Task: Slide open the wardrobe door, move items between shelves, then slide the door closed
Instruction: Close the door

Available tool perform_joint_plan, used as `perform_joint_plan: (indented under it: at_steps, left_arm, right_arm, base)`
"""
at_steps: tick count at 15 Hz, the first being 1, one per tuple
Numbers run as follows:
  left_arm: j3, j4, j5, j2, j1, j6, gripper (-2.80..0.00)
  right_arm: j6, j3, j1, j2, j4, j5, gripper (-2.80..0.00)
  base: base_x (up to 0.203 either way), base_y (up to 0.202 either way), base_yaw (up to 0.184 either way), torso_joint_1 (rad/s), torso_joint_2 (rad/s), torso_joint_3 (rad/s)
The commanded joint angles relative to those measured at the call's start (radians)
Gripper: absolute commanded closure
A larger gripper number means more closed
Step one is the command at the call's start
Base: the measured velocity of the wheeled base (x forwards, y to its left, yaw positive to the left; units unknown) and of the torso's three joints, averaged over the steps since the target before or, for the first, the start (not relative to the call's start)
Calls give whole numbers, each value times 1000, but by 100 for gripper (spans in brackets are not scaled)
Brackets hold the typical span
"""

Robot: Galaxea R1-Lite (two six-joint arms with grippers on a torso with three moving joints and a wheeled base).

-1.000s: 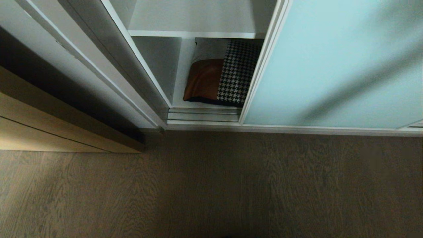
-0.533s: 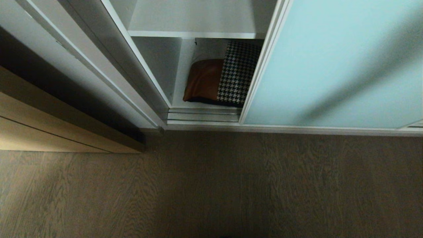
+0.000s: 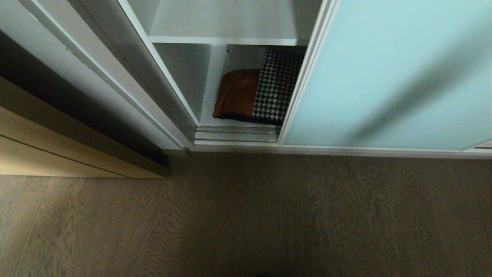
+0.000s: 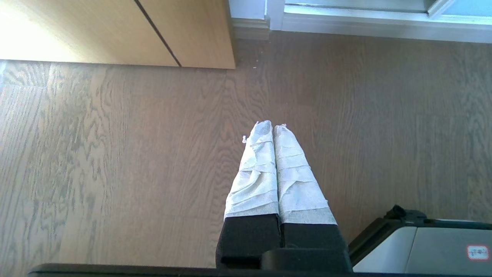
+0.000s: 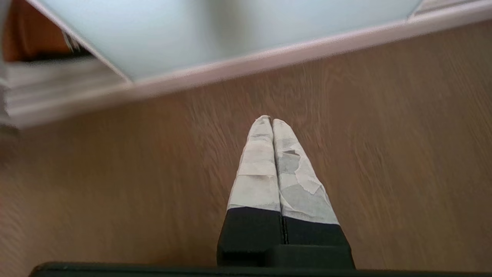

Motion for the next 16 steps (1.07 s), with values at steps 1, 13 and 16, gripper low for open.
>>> perform_joint_plan:
  at_steps: [1,13,16]
  left_arm:
    - [2,0,1,1,0,0,0]
    - [2,0,1,1,0,0,0]
    - [2,0,1,1,0,0,0]
  right_arm:
    - [-29,79,0,-117,9,9,0]
    - [-267,174,2,-176,79,217,0]
    - [-267,174,2,-176,79,217,0]
  base:
    - [0,0,0,0,0,0]
    - [0,0,0,0,0,0]
    - [0,0,0,0,0,0]
